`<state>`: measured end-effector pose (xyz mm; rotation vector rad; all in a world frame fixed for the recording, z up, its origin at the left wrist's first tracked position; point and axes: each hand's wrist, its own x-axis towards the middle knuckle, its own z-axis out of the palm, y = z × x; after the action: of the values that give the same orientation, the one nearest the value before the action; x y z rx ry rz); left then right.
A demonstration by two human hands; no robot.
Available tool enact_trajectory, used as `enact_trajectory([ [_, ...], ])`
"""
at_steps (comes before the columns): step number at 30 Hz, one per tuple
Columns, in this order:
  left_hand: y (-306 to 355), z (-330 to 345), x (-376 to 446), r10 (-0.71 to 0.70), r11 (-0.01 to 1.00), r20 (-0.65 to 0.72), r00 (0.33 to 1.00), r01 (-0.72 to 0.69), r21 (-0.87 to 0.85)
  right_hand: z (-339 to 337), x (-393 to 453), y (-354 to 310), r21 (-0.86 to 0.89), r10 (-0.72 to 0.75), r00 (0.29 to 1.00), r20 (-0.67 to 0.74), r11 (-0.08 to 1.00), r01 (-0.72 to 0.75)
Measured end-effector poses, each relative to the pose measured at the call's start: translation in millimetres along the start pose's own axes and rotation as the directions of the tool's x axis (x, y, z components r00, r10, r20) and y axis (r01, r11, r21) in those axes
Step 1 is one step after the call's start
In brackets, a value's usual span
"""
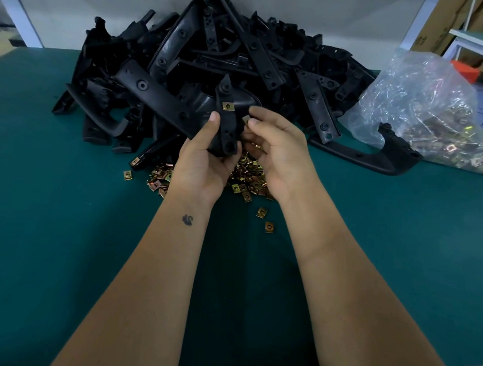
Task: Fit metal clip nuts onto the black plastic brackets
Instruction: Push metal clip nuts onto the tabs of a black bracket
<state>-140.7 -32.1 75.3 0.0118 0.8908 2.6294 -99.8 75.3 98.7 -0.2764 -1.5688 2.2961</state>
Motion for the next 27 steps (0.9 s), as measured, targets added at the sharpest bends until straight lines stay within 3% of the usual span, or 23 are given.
enact_trajectory([
  [27,6.0,-1.1,-2.1,-0.092,0.991,0.164,0.982,0.107,-0.083,-0.3,-0.6,0.1,0.062,0.015,0.997,0.074,0.998,-0.020],
])
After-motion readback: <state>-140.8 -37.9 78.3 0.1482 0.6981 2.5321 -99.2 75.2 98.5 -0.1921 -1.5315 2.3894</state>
